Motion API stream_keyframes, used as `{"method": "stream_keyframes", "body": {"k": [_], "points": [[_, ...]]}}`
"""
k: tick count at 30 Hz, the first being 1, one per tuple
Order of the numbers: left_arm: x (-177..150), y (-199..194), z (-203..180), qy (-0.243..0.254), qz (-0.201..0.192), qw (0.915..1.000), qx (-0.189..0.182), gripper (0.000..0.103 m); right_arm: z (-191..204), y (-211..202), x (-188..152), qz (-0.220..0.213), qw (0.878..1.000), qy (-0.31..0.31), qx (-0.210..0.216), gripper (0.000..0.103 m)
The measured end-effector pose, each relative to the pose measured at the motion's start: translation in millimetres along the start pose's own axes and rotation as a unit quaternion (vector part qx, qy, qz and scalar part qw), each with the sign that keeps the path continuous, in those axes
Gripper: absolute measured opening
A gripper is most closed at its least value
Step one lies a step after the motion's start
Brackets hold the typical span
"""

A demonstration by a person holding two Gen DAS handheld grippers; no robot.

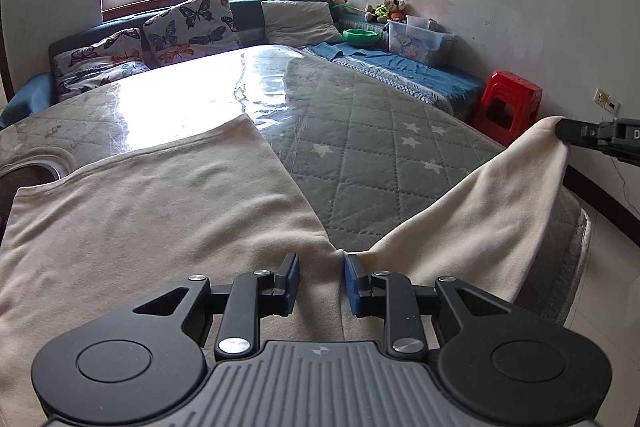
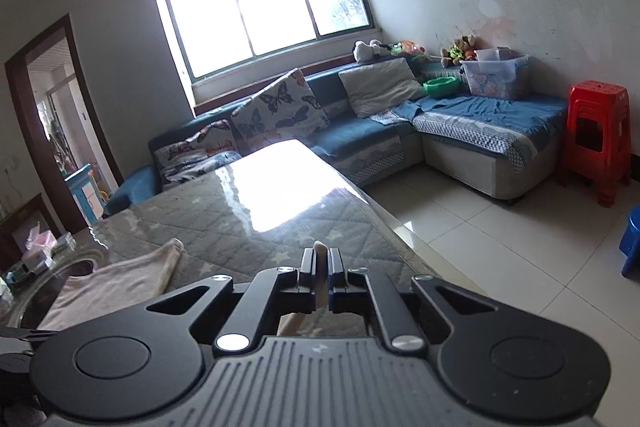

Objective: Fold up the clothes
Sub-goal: 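Fold the sleeve with the right gripper across the sweatshirt body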

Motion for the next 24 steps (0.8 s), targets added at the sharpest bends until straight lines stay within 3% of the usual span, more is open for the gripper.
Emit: {"method": "stream_keyframes", "body": {"k": [6, 13, 19, 24], "points": [[-4.1, -39.6, 24.2, -0.008, -0.024, 0.9997, 0.001, 0.028, 31.2, -16.8, 21.1, -0.021, 0.999, -0.037, 0.023, 0.004], [-26.9, -95.1, 79.2, -0.027, -0.049, 0.9976, 0.042, 0.03, 104.6, -28.1, 50.4, -0.049, 0.989, -0.11, 0.087, 0.004], [-52.5, -132.6, 119.9, -0.069, -0.067, 0.992, 0.082, 0.03, 195.4, -21.6, 55.9, -0.05, 0.966, -0.183, 0.174, 0.004], [-71.2, -153.7, 143.2, -0.103, -0.072, 0.9864, 0.106, 0.033, 264.2, -2.2, 29.5, -0.007, 0.94, -0.234, 0.246, 0.004]]}}
Point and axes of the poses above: each gripper's, at about its wrist camera, not at the fingertips, and y roughly the way its jaws point, z to its left, x to its top, the point moved 2 cm from there along y, roughly the way its jaws point, and after that the axes turned 6 degrees about -y, right-handed, at the moved point
